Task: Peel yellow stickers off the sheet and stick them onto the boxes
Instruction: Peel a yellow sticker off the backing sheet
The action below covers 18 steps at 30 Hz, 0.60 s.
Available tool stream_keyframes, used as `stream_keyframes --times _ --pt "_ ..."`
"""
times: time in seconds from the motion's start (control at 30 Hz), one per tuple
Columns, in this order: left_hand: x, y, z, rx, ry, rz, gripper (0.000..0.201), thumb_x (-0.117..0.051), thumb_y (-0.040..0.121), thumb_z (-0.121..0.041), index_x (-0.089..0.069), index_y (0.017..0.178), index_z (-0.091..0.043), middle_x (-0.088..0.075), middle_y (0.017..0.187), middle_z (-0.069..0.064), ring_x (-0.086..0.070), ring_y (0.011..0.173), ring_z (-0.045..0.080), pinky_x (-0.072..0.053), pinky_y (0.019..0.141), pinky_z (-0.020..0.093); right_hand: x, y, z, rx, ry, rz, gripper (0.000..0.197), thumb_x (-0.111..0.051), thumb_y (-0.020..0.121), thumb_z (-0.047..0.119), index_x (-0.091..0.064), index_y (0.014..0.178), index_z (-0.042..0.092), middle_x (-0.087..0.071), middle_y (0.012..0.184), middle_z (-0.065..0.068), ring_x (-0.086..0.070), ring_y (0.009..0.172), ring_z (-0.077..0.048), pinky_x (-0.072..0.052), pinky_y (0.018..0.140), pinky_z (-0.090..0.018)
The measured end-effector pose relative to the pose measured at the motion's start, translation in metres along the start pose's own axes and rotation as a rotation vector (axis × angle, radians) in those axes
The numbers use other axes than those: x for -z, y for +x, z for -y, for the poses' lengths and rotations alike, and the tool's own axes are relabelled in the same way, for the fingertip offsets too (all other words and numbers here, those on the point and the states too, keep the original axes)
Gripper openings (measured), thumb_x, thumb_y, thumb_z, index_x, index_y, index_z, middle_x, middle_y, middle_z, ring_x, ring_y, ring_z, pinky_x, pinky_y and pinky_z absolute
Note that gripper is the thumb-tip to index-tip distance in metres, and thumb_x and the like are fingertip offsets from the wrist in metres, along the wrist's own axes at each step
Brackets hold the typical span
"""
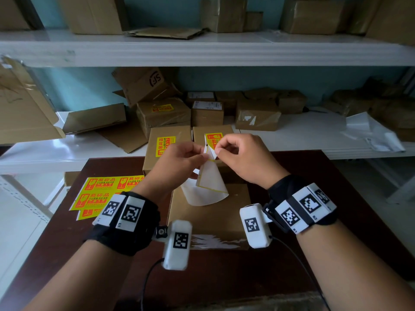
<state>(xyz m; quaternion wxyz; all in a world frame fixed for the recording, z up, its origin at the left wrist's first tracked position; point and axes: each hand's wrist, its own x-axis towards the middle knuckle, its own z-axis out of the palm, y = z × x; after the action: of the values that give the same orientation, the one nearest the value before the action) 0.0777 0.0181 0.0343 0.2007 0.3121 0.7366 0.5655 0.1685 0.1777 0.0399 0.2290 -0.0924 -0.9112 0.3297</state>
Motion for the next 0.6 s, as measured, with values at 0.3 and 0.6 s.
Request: stream_keyframes --times 0.3,0.6 --pt "0.004 0.001 -0.001 0.02 0.0 -0.043 0.01 -0.059 0.097 -0.008 -0.064 0.089 -0.008 -0.066 0.078 0.003 -0.06 0.06 0.004 -0.05 0.053 0.018 0.001 0.003 -0.008 -0.07 0.111 -0.004 0.018 -0.06 0.094 0.02 -0.067 0.078 0.027 -0.073 0.077 0.007 -0.07 0.073 -0.009 -0.06 0.072 -0.038" --pt "0.012 0.003 -0.001 0.07 0.002 -0.09 0.013 -0.059 0.097 -0.012 -0.064 0.086 -0.011 -0.064 0.08 0.005 -0.059 0.071 0.017 -0.051 0.059 0.024 0.005 0.003 -0.007 -0.184 0.31 0.009 0.017 -0.055 0.098 0.015 -0.062 0.084 0.021 -0.075 0.087 -0.007 -0.072 0.071 -0.013 -0.059 0.06 -0.03"
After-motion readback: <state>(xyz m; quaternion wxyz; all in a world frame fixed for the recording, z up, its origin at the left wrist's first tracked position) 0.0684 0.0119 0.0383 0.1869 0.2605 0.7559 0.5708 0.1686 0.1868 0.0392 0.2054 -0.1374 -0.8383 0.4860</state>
